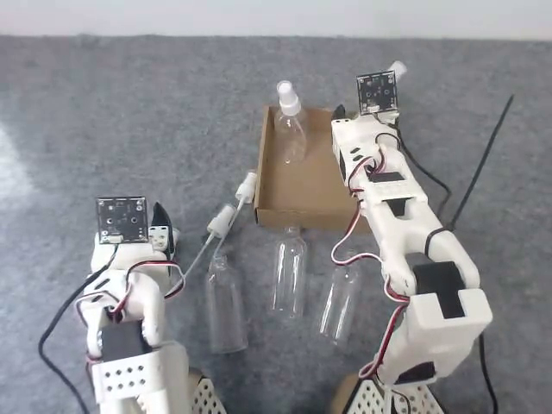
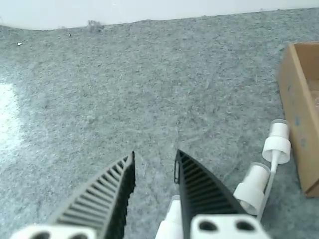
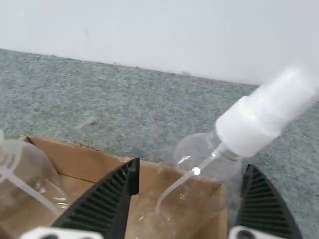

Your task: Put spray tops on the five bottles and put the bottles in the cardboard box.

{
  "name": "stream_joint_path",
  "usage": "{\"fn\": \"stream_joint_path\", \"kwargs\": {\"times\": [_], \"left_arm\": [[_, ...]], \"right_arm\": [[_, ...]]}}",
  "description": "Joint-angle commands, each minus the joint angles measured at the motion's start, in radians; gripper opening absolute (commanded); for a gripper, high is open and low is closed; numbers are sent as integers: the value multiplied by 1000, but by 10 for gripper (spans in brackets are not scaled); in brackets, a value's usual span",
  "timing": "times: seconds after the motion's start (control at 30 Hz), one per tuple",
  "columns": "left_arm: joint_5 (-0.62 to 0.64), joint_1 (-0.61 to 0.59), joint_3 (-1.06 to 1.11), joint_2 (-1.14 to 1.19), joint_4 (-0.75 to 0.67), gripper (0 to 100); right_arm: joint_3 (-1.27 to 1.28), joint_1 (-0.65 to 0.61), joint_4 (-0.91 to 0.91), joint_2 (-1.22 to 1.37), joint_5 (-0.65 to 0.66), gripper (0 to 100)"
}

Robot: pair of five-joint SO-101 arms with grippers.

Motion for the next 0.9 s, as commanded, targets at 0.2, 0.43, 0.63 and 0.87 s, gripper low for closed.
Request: {"fn": "stream_joint_path", "kwargs": {"times": [0.2, 0.43, 0.63, 0.87], "left_arm": [[-5, -3, -8, -12, -28, 115], [-5, -3, -8, -12, -28, 115], [-5, -3, -8, -12, -28, 115], [-5, -3, -8, -12, -28, 115]], "right_arm": [[-15, -5, 33, -90, 72, 267], [-15, -5, 41, -91, 144, 267], [-11, -5, 41, -107, 149, 267], [48, -48, 44, -185, 153, 267]]}}
